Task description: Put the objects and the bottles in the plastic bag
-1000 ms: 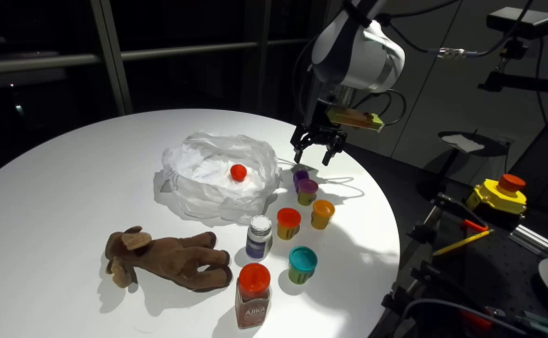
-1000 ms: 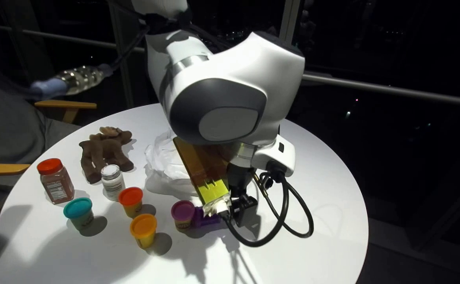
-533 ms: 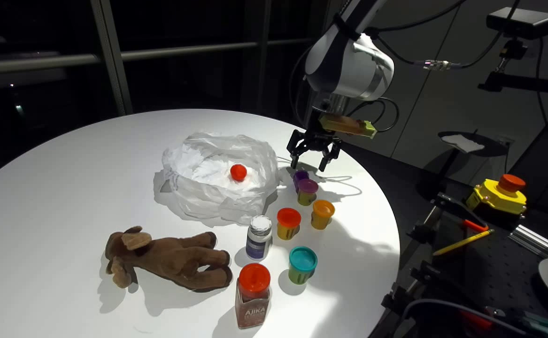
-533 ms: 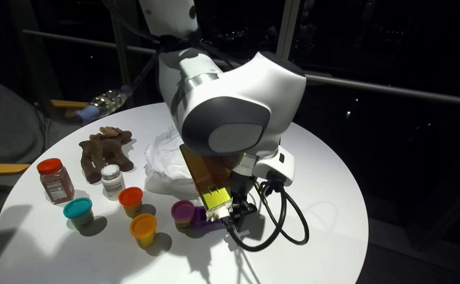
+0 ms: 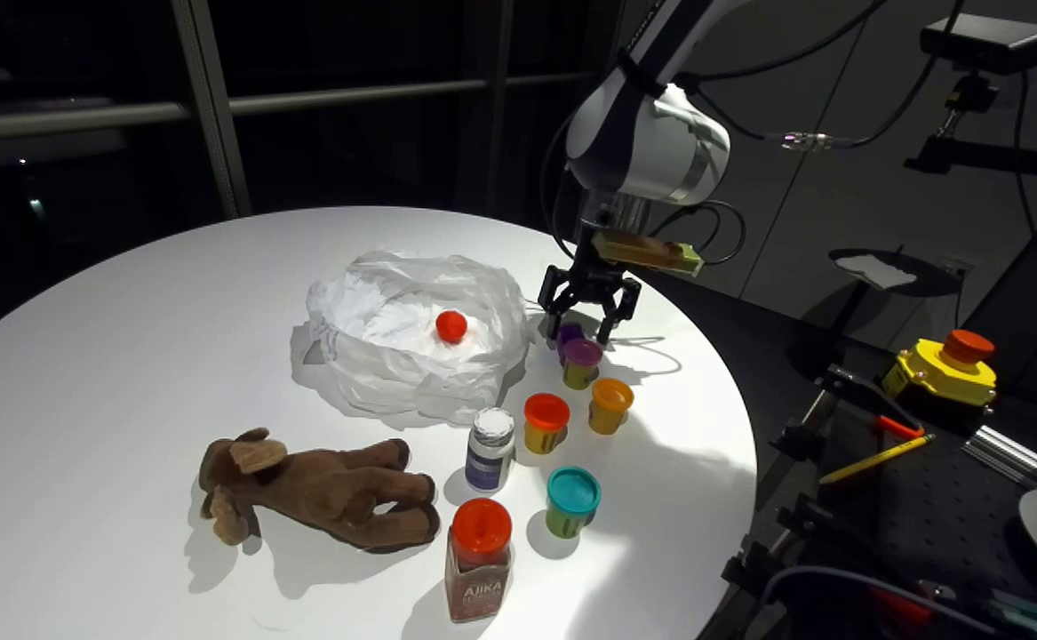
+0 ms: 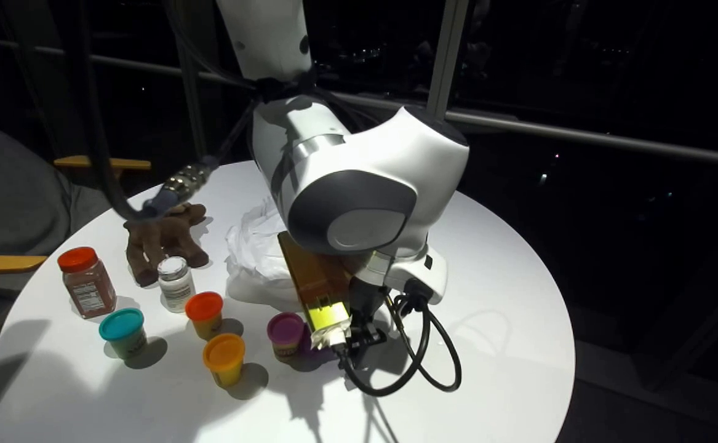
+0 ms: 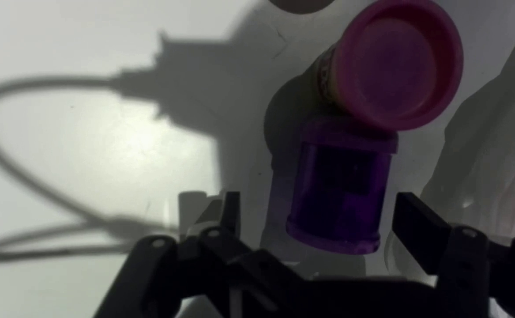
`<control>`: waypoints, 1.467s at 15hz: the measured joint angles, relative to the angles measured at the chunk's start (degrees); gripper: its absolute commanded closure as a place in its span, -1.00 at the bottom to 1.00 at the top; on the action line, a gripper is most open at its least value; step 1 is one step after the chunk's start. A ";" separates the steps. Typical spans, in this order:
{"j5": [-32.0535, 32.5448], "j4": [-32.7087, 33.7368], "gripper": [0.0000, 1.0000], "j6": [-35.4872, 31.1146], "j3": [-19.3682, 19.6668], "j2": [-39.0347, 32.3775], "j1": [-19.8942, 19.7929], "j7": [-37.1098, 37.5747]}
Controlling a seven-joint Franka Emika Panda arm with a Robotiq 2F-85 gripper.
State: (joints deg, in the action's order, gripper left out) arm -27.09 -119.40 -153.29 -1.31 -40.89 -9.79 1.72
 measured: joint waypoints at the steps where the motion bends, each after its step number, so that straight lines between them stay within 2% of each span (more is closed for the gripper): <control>1: 0.00 0.21 -0.02 0.18 -0.04 -0.04 0.00 0.27; 4: 0.00 0.90 0.47 0.75 -0.10 -0.05 0.00 1.03; 11: 0.00 2.18 0.49 0.77 0.13 0.40 -0.16 2.71; 14: 1.21 2.23 0.49 -0.68 0.56 3.54 0.31 3.13; 19: 5.39 0.70 0.49 -0.74 0.90 12.97 4.25 5.39; 22: 5.80 0.33 0.49 0.17 -0.62 14.97 6.30 5.58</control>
State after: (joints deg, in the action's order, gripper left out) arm -21.29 -119.07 -153.12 -1.93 -25.93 -3.49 7.30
